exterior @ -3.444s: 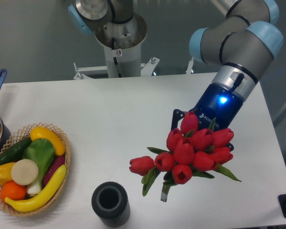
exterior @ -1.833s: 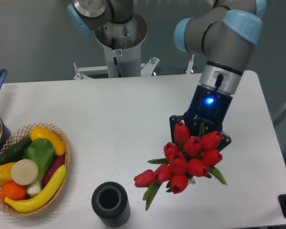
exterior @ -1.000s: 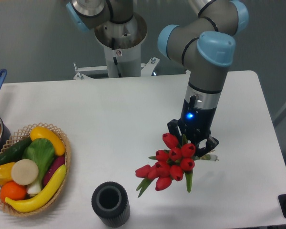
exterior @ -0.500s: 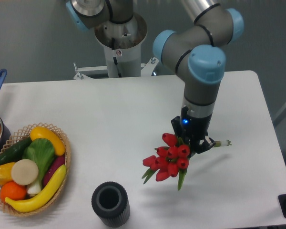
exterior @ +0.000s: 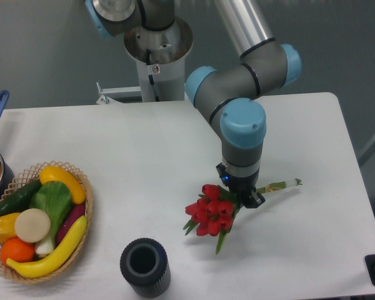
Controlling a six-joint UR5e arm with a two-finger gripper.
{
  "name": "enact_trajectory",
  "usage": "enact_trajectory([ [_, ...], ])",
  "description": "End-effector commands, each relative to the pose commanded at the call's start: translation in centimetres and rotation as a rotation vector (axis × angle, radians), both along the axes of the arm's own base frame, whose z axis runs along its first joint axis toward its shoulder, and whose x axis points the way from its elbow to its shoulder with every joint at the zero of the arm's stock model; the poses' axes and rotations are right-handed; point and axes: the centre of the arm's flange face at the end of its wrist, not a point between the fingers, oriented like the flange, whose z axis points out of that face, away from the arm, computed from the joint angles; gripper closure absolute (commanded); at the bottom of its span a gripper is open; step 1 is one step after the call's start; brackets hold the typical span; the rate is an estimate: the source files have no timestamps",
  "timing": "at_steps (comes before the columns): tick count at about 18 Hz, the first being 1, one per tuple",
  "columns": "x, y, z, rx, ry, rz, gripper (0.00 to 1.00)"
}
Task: Place the flowers on the table
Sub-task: 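Tilt the tulips down and lay them flat on the table, then open the gripper and lift it away from the tulip stems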
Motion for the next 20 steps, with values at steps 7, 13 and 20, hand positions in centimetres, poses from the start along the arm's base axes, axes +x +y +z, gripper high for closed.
enact_trajectory([
  [7,0.9,-0.5,-1.7,-0.016,-0.032,0.000,0.48],
  [13,0.9,-0.5,0.1,0.005,-0.011,-0.002,0.00],
  [20,0.0,0.3,7.1,0.124,0.045,-0.001,0.00],
])
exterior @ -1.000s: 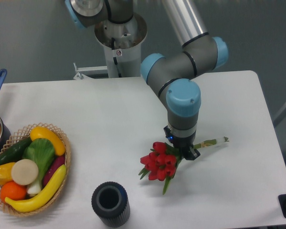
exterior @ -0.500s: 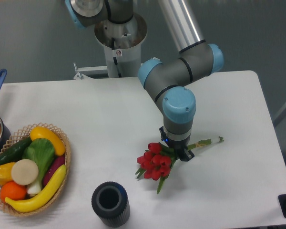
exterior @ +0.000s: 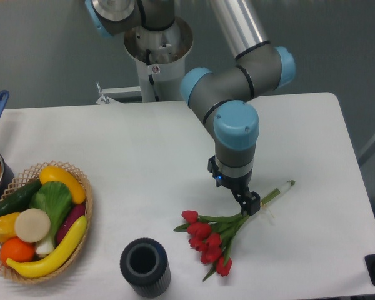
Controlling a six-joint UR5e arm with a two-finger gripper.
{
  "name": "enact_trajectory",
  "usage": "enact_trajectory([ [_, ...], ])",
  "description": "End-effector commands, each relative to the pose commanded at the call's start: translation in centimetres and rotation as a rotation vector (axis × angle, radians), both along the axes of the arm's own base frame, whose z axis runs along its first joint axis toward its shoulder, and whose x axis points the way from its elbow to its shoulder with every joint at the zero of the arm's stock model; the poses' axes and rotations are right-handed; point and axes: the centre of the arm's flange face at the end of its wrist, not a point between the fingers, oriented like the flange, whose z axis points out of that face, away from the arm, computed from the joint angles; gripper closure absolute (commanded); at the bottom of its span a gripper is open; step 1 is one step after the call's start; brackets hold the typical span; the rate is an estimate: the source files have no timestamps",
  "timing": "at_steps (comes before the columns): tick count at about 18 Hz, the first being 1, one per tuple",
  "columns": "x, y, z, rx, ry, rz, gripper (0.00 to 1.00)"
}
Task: Place the flowers on the table
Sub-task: 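Open the gripper and lift it away from the tulip stems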
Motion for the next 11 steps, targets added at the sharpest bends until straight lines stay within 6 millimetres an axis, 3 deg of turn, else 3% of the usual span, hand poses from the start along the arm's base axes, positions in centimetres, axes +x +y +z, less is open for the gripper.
enact_trajectory([
  [2,-0.7,0.0,1.6,-0.004,-0.018,0.008,0.00],
  [4,-2.6,-0.9,5.3,-0.001,-0.064,0.027,0.00],
  [6,-4.3,-2.0,7.4,0.027,-0.100,0.038,0.00],
  [11,-6.5,-4.6,7.9,0.032,-0.094,-0.097,0.00],
])
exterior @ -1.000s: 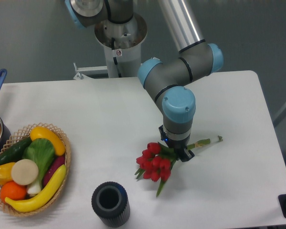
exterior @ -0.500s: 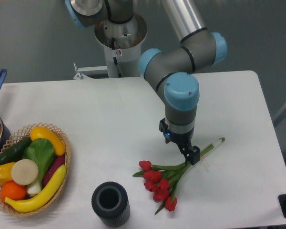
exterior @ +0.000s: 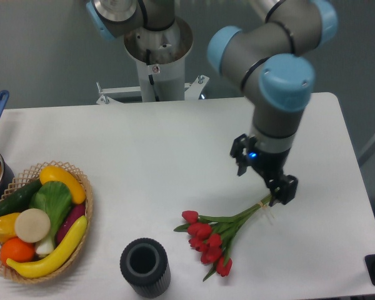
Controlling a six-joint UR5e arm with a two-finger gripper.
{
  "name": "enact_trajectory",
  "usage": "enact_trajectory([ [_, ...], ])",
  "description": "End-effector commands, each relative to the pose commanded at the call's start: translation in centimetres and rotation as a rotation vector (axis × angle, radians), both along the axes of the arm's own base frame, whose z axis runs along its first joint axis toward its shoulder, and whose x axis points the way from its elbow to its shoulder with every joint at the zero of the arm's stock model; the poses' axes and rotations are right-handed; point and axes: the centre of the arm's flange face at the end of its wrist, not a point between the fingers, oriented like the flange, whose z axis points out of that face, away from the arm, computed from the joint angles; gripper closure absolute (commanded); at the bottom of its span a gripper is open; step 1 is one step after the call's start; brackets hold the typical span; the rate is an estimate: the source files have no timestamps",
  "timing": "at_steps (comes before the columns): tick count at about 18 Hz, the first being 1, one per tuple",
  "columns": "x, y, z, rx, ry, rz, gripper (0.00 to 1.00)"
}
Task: Place the flowers on the table
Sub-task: 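Open the gripper and lift it away from the tulip stems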
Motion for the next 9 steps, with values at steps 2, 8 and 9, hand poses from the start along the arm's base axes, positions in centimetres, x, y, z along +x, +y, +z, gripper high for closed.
enact_trajectory([
  [2,0.0,-1.7,1.1,-0.002,0.014,-0.027,0.00],
  [8,-0.7,-5.7,1.7,-0.008,0.012,-0.109,0.00],
  [9,-0.6,-5.6,1.4,0.001,0.003,-0.110,0.00],
])
